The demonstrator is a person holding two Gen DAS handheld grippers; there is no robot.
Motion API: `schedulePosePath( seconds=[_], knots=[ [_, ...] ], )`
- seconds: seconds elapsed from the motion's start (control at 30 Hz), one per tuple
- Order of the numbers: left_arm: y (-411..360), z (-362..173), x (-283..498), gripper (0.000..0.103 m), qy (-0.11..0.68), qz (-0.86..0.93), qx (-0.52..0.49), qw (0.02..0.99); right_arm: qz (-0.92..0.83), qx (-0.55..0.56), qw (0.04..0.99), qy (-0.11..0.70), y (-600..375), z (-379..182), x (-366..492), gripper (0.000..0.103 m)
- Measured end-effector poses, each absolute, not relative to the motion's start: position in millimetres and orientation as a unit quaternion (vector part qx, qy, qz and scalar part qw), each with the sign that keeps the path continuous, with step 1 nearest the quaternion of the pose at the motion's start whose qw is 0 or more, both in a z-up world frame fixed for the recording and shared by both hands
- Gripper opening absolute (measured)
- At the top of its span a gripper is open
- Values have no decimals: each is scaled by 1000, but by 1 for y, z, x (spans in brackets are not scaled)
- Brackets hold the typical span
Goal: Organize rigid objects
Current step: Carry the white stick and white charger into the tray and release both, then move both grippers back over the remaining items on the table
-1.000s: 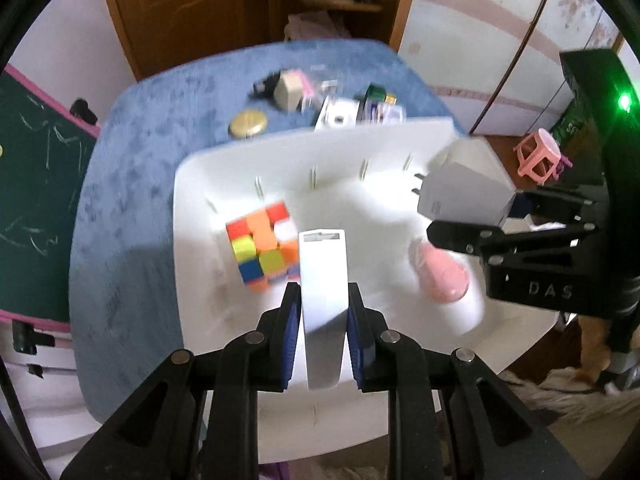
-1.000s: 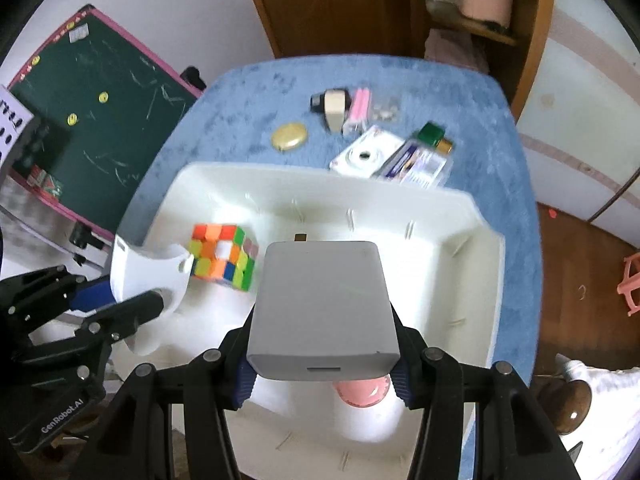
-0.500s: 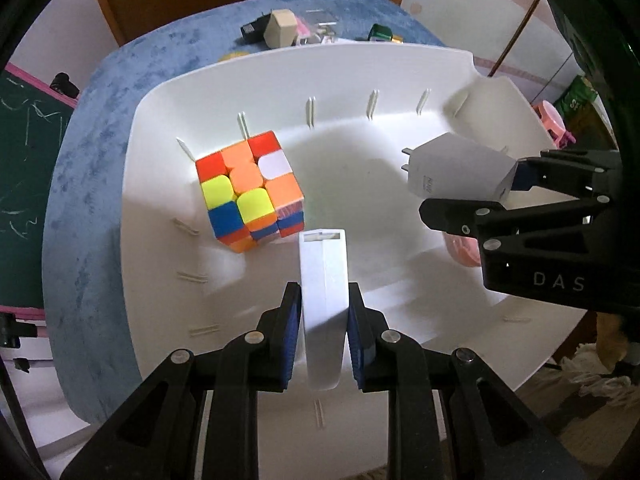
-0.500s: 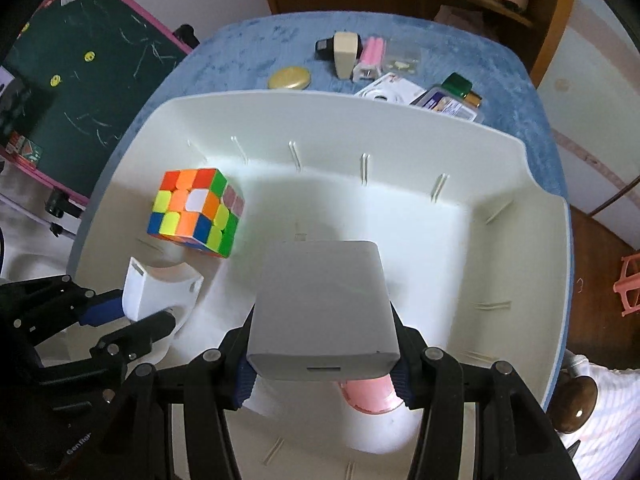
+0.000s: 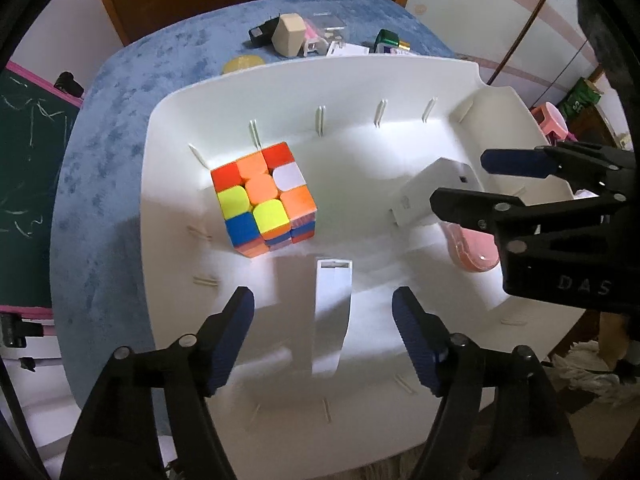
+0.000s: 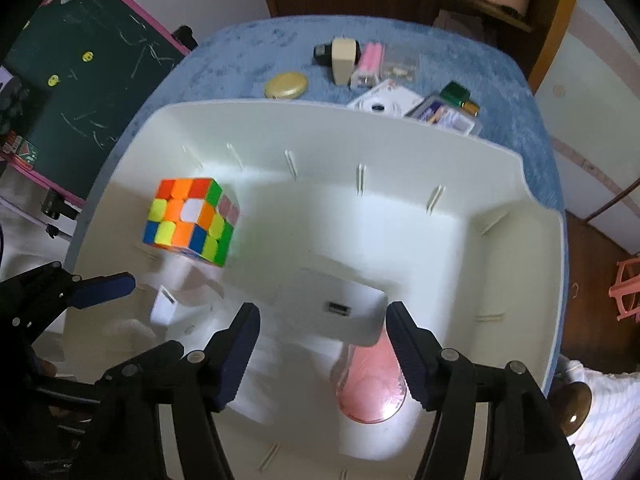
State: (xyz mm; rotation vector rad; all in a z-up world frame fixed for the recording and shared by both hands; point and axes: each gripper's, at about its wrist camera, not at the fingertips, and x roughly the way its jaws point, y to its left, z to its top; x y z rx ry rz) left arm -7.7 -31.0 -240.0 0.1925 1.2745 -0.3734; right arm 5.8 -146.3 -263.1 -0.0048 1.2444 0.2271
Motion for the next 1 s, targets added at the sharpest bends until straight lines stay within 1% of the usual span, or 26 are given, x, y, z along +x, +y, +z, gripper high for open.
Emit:
schedulePosePath(
  seconds=[0.33,0.7,0.9,1.0],
  knots=[
    [-37,-199,-6,75,552,-182,99,807,113,-10,844,525,-145,-214,3,66],
    [-37,-161,4,75,522,-165,100,831,93,37,857,505,-166,-182,11,66],
    [-32,-134,25,75,525,-152,66,835,74,52,863,498,-181,-164,17,66],
    [-33,-111,43,75,517,-142,50,843,62,58,866,493,-190,-149,23,66]
  ],
)
